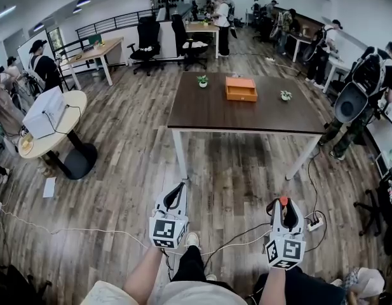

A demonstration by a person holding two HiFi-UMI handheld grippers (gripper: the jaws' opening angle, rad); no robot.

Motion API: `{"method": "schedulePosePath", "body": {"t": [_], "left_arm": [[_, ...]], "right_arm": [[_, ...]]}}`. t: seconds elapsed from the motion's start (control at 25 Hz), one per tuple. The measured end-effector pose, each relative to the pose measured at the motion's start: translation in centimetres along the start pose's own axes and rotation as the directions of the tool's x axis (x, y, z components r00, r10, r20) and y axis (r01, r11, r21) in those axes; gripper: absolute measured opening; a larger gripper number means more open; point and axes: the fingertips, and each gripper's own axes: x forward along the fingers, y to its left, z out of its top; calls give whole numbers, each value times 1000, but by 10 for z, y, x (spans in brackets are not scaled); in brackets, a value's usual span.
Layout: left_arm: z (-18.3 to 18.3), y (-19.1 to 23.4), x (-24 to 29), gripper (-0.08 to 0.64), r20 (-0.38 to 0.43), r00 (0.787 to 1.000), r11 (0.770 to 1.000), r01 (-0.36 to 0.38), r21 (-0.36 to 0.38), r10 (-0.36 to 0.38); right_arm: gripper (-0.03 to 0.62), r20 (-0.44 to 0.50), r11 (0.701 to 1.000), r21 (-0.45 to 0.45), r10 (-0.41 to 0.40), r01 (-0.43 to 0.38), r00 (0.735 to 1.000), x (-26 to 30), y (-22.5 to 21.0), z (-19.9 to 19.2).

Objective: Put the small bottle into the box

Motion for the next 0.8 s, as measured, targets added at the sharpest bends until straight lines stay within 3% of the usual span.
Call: {"method": "schedulePosePath", "body": {"t": [0.4, 0.8], "left_arm": [[-23, 24, 54, 3, -46, 999, 1000, 2, -1, -2], [-57, 94, 159, 3, -100, 995, 999, -27, -25, 25]], "right_arm": [[127, -59, 1000, 4, 24, -24, 998, 64, 3, -25], [127, -137, 998, 25, 54, -51, 989, 198, 22, -51]]}}
